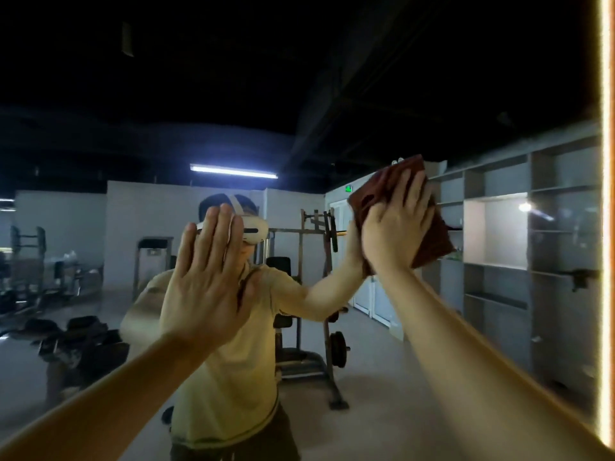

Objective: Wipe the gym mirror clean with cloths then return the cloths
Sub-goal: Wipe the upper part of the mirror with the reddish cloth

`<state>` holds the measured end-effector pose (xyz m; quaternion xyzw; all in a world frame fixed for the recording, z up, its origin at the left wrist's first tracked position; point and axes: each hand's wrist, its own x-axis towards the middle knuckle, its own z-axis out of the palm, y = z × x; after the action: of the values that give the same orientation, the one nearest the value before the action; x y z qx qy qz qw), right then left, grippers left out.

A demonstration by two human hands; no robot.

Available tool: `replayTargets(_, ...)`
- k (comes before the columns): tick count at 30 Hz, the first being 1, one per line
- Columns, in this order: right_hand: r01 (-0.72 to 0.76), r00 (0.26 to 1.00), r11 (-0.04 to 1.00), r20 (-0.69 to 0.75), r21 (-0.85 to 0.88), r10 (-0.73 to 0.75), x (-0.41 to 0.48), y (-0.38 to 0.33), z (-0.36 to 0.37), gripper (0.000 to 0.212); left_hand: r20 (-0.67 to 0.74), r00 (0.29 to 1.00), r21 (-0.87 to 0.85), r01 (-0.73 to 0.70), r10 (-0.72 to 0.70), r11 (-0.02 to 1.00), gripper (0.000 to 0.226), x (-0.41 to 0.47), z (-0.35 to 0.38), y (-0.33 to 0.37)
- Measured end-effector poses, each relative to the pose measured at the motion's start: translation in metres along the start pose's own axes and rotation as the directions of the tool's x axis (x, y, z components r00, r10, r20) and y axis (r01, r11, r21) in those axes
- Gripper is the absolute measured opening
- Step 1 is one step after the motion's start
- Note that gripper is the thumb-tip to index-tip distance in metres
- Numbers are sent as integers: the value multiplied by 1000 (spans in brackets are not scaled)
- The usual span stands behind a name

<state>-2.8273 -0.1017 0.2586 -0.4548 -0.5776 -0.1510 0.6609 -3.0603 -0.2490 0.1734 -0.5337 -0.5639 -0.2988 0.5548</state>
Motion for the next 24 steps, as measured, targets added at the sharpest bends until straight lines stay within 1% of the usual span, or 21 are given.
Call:
replayTargets(1, 20, 1000, 1000, -24, -1, -20, -21, -23, 8, 72, -4, 1000, 4, 0, 0, 1000, 79, -1, 2, -1)
replayTargets(2, 90, 996, 996, -32, 22, -89, -50, -46, 16, 73, -6, 1000, 5, -2, 2, 1000, 78, -2, 3, -3)
replayTargets(3, 192, 981, 980, -19, 50, -191, -80, -65, 22, 72, -7, 1000, 6, -7, 7, 1000, 76, -3, 4, -4)
replayTargets(4, 321, 946, 943, 11, 88, -323, -105, -76, 27, 69, -10, 1000, 7, -15, 15, 1000, 74, -3, 5, -4)
replayTargets(5, 443, 890, 888, 55, 118, -452, -122, -77, 28, 65, -16, 1000, 7, -24, 24, 1000, 72, -3, 5, -4)
replayTargets(7, 662, 724, 738, 143, 130, -675, -119, -49, 22, 62, -21, 999, -8, -30, 30, 1000, 70, -3, 4, -5)
replayTargets(8, 739, 647, 667, 175, 100, -742, -105, -27, 16, 64, -21, 999, -22, -25, 25, 999, 70, -4, 3, -5)
replayTargets(9, 766, 618, 641, 208, 57, -758, -88, -6, 10, 66, -20, 1000, -36, -22, 21, 999, 70, -4, 3, -5)
replayTargets(10, 738, 658, 675, 212, 8, -722, -66, 12, 4, 67, -19, 1000, -45, -20, 19, 999, 71, -4, 2, -5)
replayTargets(11, 648, 750, 762, 203, -29, -630, -41, 25, 0, 68, -16, 1000, -47, -19, 18, 999, 71, -4, 2, -5)
replayTargets(12, 511, 851, 857, 176, -67, -494, -16, 33, -4, 69, -11, 1000, -44, -20, 19, 999, 72, -4, 1, -4)
replayTargets(13, 342, 933, 936, 147, -83, -328, 7, 35, -7, 71, -4, 1000, -43, -23, 22, 999, 73, -4, 0, -3)
replayTargets(14, 173, 980, 983, 111, -61, -166, 24, 30, -9, 72, 3, 1000, -46, -26, 26, 999, 74, -5, 0, -3)
replayTargets(15, 48, 996, 998, 81, -29, -46, 34, 18, -9, 73, 7, 1000, -48, -27, 28, 998, 74, -5, -1, -2)
replayTargets(16, -15, 999, 1000, 52, -5, 16, 37, 0, -7, 72, 11, 1000, -46, -26, 27, 999, 75, -4, -1, -2)
replayTargets(17, -18, 999, 1000, 29, 15, 17, 33, -19, -4, 71, 14, 1000, -40, -25, 26, 999, 76, -3, -1, -2)
replayTargets(18, 34, 999, 999, 2, 31, -34, 22, -38, 1, 69, 17, 999, -35, -27, 28, 999, 76, -3, -1, -3)
replayTargets(20, 212, 977, 976, -21, 45, -211, -14, -67, 13, 66, 19, 999, -29, -36, 37, 999, 76, -4, 0, -4)
replayTargets(21, 308, 951, 950, -15, 57, -308, -32, -75, 17, 64, 22, 999, -23, -36, 37, 999, 76, -3, 0, -4)
replayTargets(23, 511, 855, 853, 40, 110, -517, -64, -72, 22, 64, 33, 999, -3, -30, 30, 1000, 76, -3, -1, -5)
replayTargets(24, 623, 771, 773, 78, 119, -633, -75, -63, 22, 65, 37, 999, 11, -30, 30, 999, 76, -3, -1, -5)
